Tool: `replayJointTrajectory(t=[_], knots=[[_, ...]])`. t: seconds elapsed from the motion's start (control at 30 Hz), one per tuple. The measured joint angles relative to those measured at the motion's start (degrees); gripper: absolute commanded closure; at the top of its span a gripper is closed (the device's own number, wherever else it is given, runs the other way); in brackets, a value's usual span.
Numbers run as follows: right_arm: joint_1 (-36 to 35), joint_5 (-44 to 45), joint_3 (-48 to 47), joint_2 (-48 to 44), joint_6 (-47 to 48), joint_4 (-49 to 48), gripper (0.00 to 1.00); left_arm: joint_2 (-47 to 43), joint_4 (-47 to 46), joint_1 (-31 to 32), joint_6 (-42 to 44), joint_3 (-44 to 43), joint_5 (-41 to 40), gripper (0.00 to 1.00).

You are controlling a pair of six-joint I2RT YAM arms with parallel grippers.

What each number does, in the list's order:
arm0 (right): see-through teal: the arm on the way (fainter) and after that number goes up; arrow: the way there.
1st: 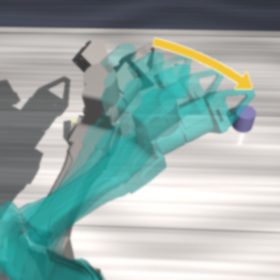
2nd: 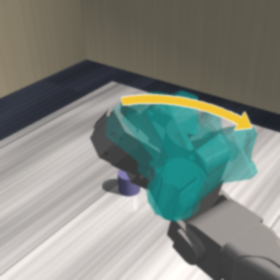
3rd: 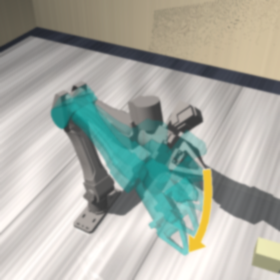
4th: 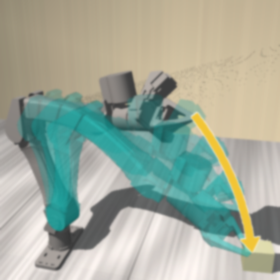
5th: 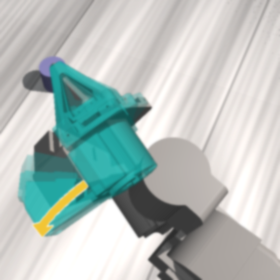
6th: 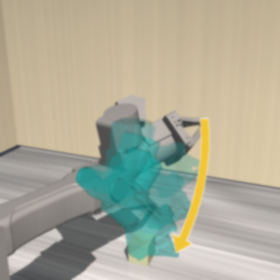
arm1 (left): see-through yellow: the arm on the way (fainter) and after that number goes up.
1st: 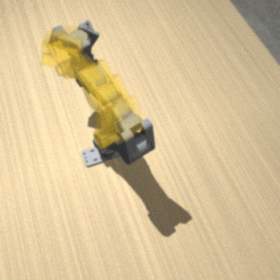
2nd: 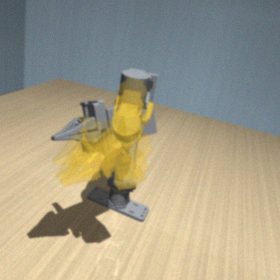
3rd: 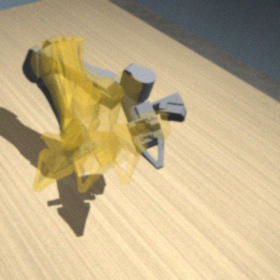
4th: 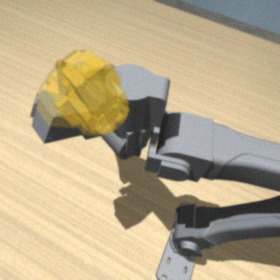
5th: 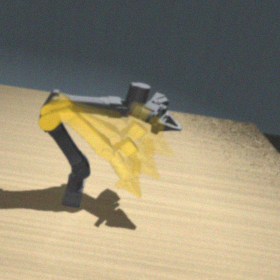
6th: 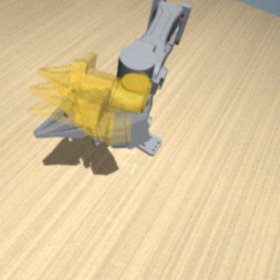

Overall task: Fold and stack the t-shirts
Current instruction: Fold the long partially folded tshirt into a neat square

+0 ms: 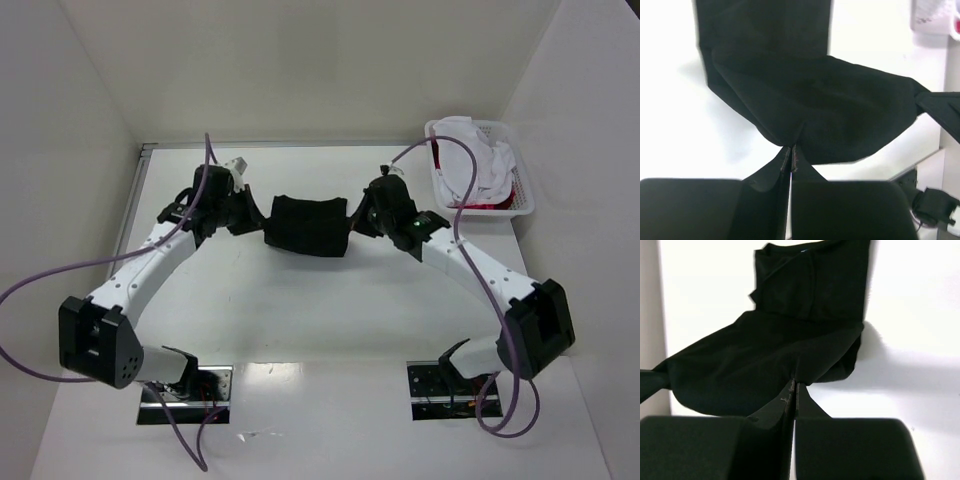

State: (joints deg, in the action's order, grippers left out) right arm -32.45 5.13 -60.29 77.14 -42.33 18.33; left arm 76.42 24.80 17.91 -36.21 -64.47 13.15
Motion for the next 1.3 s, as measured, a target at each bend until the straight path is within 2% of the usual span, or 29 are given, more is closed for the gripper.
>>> replayJointTrajectory(t=[0.17,0.37,0.4,0.5,0.53,0.57,0.6,0.63,0.67,0.7,0.73,0.77,0.8,0.87,0.93,1.0,1.07,1.1,1.2,1.23,1.3], knots=[[2.9,-1.5,-5.0,9.2,1.6,-0.6,1.0,9.1,0.1,-4.7,2.0,-3.7,3.9,1.0],[6.0,-3.2,-11.5,19.4,2.6,-2.5,0.99,24.6,-0.8,-6.6,4.8,-14.4,7.8,1.0],[6.6,-3.4,-12.3,20.7,2.6,-2.8,0.97,26.9,-1.0,-6.7,4.9,-16.3,8.3,0.96],[8.1,-4.2,-15.0,24.9,2.8,-3.0,0.85,33.4,-1.1,-7.1,5.5,-21.5,9.2,0.84],[8.6,-4.4,-16.1,26.4,2.9,-3.0,0.82,35.2,-1.4,-7.3,5.9,-22.9,9.4,0.63],[9.1,-4.5,-17.1,27.8,3.0,-3.1,0.77,37.0,-1.4,-7.5,6.4,-24.3,9.6,0.53],[9.6,-4.8,-18.2,29.3,3.2,-3.3,0.67,38.9,-1.3,-7.8,6.3,-26.0,9.8,0.49],[10.1,-5.1,-19.1,30.4,3.1,-3.3,0.49,40.6,-1.5,-8.2,6.3,-27.4,9.9,0.43],[10.6,-5.4,-20.0,31.6,3.2,-3.3,0.45,41.9,-1.7,-8.6,6.3,-28.5,9.9,0.35],[11.1,-5.7,-20.8,32.5,3.6,-3.5,0.41,42.9,-1.9,-9.1,6.3,-29.4,9.9,0.19],[11.5,-5.9,-21.3,33.2,3.8,-3.7,0.29,43.6,-2.1,-9.6,6.6,-30.0,9.7,0.14],[11.8,-6.0,-21.6,33.7,4.0,-3.8,0.24,44.2,-2.1,-10.2,6.3,-30.4,9.6,0.09],[12.0,-6.0,-21.7,33.8,4.2,-3.9,0.2,44.2,-2.2,-10.8,6.3,-30.7,9.5,0.06],[12.5,-5.9,-22.1,33.9,4.7,-3.9,0.2,44.2,-2.3,-11.9,6.3,-31.2,9.4,0.03],[12.8,-6.1,-22.8,33.8,4.8,-4.2,0.2,43.9,-3.0,-12.9,6.3,-31.7,9.5,0.01],[12.9,-6.6,-22.7,33.1,5.0,-4.7,0.31,42.7,-3.7,-13.8,6.5,-31.2,9.7,0.01],[12.9,-7.8,-21.7,31.7,5.2,-5.8,0.46,40.2,-4.9,-14.2,7.2,-29.0,10.8,0.04],[12.9,-8.3,-20.9,30.8,5.3,-6.1,0.56,38.6,-5.6,-14.2,7.5,-27.6,11.7,0.09],[12.9,-10.2,-18.7,28.5,5.4,-7.5,0.69,34.8,-7.8,-13.9,8.3,-23.6,16.0,0.25],[12.8,-10.8,-18.3,28.3,5.4,-8.0,0.71,34.2,-8.6,-13.7,8.7,-22.8,17.5,0.38],[12.6,-11.6,-17.6,28.3,5.4,-8.7,0.73,33.9,-9.6,-13.1,9.3,-21.7,20.1,0.52]])
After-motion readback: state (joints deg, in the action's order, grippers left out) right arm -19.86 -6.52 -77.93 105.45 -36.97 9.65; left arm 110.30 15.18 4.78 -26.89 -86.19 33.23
